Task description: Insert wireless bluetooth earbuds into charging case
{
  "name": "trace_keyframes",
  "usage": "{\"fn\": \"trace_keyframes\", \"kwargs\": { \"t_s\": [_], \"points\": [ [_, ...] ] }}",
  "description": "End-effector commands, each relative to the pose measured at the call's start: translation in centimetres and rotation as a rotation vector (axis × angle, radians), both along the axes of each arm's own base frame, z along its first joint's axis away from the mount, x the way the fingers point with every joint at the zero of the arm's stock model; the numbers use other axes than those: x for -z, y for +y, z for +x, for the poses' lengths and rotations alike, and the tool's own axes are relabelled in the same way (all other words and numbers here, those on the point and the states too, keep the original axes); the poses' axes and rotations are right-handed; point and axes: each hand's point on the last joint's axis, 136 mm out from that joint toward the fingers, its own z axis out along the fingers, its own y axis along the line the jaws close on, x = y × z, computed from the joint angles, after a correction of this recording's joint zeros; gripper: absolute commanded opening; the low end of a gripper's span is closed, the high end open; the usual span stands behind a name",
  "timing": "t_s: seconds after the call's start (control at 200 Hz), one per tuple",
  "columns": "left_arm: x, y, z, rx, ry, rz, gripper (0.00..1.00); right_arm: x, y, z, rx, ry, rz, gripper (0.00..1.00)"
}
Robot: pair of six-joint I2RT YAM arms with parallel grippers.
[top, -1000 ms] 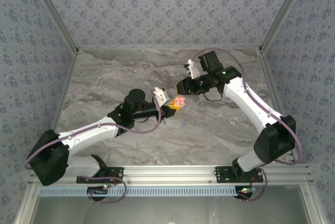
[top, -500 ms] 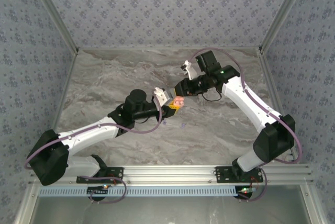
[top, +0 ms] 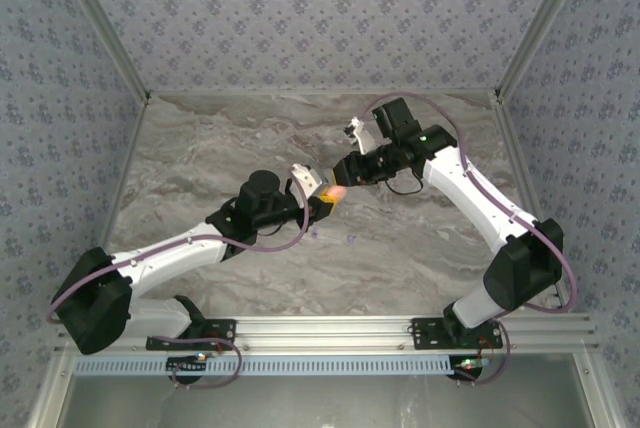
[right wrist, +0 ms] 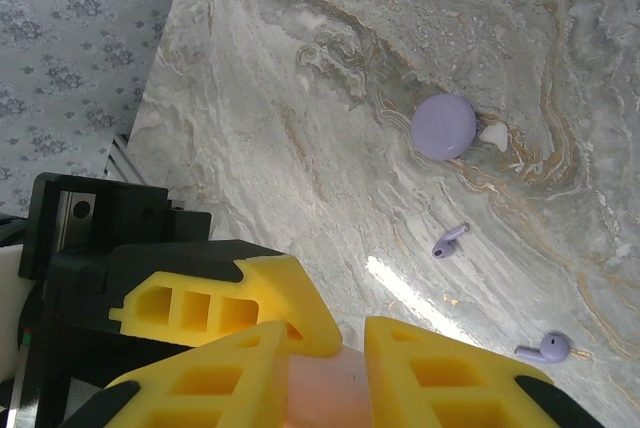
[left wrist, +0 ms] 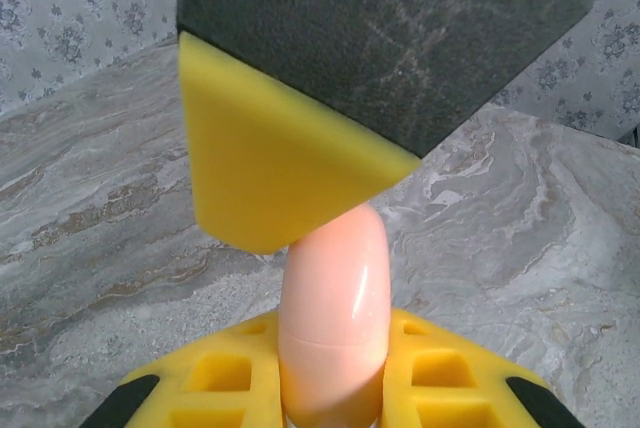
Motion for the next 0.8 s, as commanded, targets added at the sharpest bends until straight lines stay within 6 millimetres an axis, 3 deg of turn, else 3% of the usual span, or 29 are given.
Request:
{"fn": "trace_keyframes", "kwargs": {
  "t_s": [0.0, 0.145, 0.34, 0.525, 0.795],
  "points": [
    [-2.7, 0.3, 1.5, -0.068, -0.043, -0.058, 0.15, -0.6, -0.4, -0.7, -0.006, -0.012, -0.021, 0.29],
    [-2.1, 1.6, 3.5, -0.167, 0.062, -0.08, 0.15, -0.3, -2.6, 1.3, 0.125, -0.062, -0.09, 0.3],
    [-0.8, 4.4, 6.5, -0.336, 0.198, -0.113, 0.16, -0.1, -7.8, 3.6, 0.359, -0.083, -0.13, 0.32],
    [1.7, 7.2, 9.7, -0.5, 0.425, -0.1, 0.21, 0.8, -11.1, 3.4, 0.452, -0.051, -0.137, 0.33],
    [6.1, 7.2, 13.1, -0.514, 0.759, 0.01, 0.22, 2.3, -12.7, 2.3, 0.486, -0.019, -0.16, 0.33]
  ]
}}
